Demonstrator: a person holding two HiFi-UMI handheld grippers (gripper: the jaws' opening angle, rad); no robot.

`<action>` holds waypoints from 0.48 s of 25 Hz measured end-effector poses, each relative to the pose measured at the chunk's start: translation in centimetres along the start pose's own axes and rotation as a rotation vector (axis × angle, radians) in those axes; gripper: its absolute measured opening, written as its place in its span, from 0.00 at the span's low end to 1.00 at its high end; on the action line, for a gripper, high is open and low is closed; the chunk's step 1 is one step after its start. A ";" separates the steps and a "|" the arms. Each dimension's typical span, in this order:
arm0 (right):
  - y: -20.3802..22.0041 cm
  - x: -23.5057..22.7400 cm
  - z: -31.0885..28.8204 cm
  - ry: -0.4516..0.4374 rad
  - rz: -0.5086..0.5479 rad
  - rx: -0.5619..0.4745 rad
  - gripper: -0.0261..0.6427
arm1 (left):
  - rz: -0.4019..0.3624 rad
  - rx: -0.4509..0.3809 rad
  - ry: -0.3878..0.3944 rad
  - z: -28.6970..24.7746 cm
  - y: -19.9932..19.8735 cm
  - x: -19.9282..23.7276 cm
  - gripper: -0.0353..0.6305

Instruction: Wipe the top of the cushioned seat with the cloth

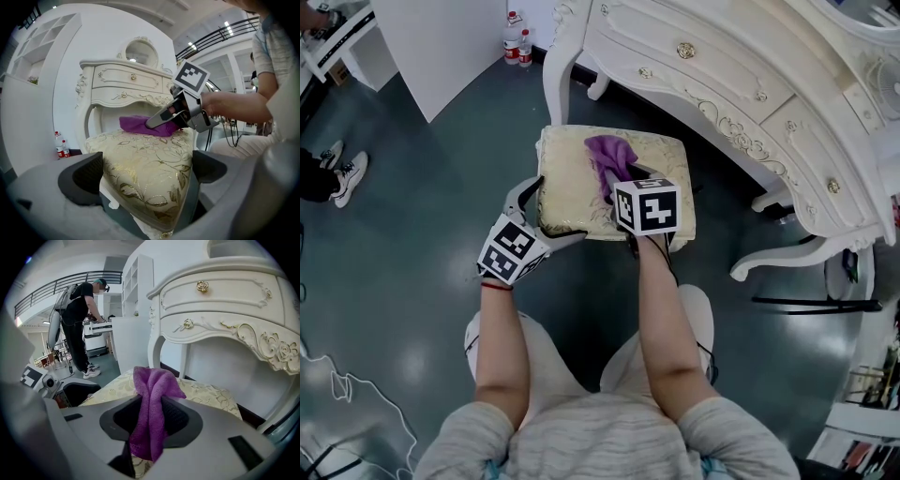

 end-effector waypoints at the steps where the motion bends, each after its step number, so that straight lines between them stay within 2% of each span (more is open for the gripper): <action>1: 0.1 -0.3 0.1 0.003 -0.003 0.000 0.22 | 0.000 0.000 -0.001 0.0 0.0 0.0 0.94; 12: 0.9 -2.6 1.0 0.040 -0.013 -0.001 0.22 | -0.001 -0.003 -0.004 -0.1 0.1 0.0 0.94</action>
Point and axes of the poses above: the fingertips, and each gripper's own axes: z backward along the fingers, x to its left, y out of its underside, the point moved 2 cm from there along z, backward along the fingers, and after that the axes turned 3 degrees about x, right-handed, at the moved point
